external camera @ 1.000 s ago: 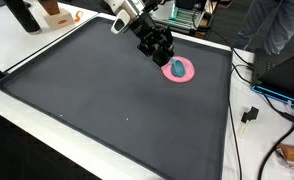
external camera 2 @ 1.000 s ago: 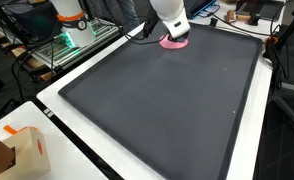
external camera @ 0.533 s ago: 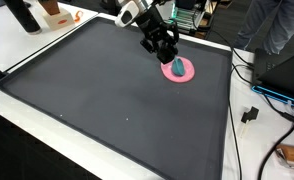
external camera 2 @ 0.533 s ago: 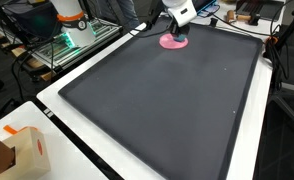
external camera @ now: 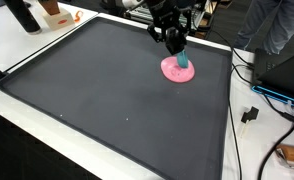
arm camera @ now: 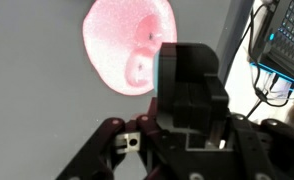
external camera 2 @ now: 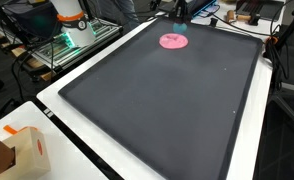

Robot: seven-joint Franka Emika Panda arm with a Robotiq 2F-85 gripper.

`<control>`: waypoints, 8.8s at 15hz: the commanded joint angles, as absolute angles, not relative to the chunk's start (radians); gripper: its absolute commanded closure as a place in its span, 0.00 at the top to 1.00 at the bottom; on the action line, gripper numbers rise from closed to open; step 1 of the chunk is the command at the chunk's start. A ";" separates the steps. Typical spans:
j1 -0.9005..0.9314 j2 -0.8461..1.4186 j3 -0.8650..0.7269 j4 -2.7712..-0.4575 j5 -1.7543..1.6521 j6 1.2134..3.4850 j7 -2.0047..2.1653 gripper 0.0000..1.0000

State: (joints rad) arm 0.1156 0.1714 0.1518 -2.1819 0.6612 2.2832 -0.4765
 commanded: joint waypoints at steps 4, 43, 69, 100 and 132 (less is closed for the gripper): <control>0.164 0.054 0.184 -2.215 0.465 2.289 -0.238 0.26; 0.311 0.029 0.341 -2.091 -0.497 1.959 0.717 0.26; 0.554 0.542 0.279 -1.699 -0.723 1.345 1.419 0.26; 0.500 0.477 0.266 -1.749 -0.670 1.485 1.202 0.26; 0.335 0.067 0.269 -2.041 -0.261 1.948 0.780 0.51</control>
